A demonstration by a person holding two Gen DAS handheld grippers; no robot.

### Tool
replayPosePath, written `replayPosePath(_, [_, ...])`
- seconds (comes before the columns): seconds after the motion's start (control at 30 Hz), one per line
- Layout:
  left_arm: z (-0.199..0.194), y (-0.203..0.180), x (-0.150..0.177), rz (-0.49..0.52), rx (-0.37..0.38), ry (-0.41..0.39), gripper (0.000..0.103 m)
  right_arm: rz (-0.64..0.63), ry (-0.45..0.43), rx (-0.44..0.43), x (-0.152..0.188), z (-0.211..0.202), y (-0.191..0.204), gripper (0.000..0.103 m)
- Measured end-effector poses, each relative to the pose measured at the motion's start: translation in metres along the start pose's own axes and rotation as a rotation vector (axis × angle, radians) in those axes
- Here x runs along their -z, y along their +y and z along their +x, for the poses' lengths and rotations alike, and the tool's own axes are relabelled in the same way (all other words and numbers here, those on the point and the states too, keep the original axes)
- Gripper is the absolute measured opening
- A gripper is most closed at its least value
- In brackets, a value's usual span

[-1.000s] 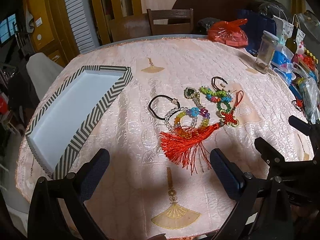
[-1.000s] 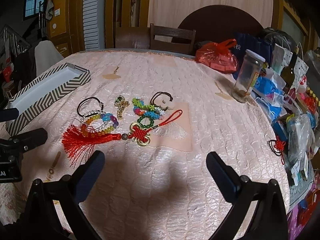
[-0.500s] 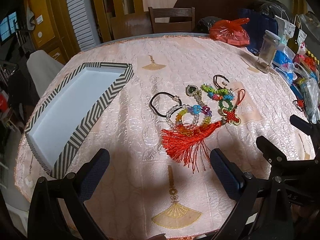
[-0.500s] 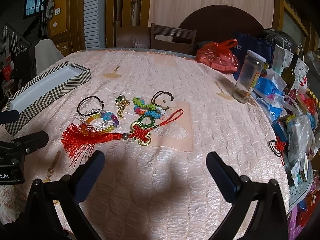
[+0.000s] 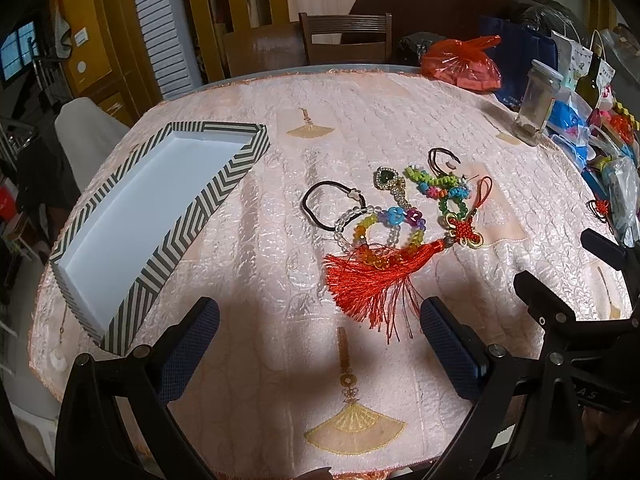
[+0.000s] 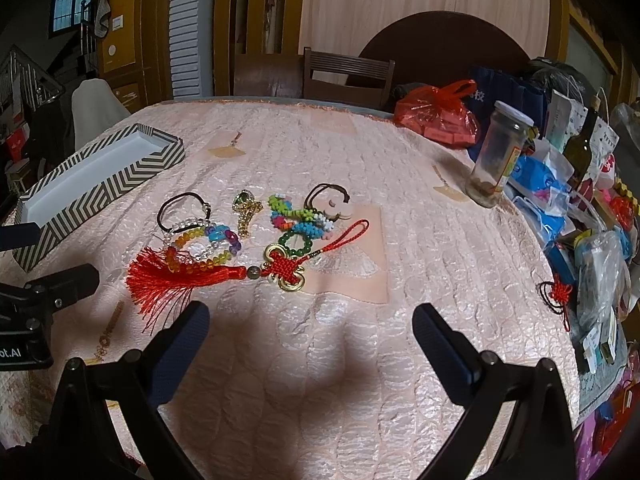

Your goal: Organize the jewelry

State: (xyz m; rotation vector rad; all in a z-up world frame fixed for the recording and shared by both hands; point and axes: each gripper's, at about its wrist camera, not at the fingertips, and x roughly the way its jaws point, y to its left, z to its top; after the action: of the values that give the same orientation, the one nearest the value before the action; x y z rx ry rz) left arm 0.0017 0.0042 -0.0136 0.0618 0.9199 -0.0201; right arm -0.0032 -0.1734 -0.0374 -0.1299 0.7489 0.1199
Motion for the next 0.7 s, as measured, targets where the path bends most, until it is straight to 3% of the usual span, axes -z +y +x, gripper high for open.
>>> replayPosePath(0.7, [-0.0006,-0.0001,0.0008,-0.003,-0.005,-0.001,0.089,-0.001,-0.006,-0.002,0.0,-0.0022,0.0013,0.103])
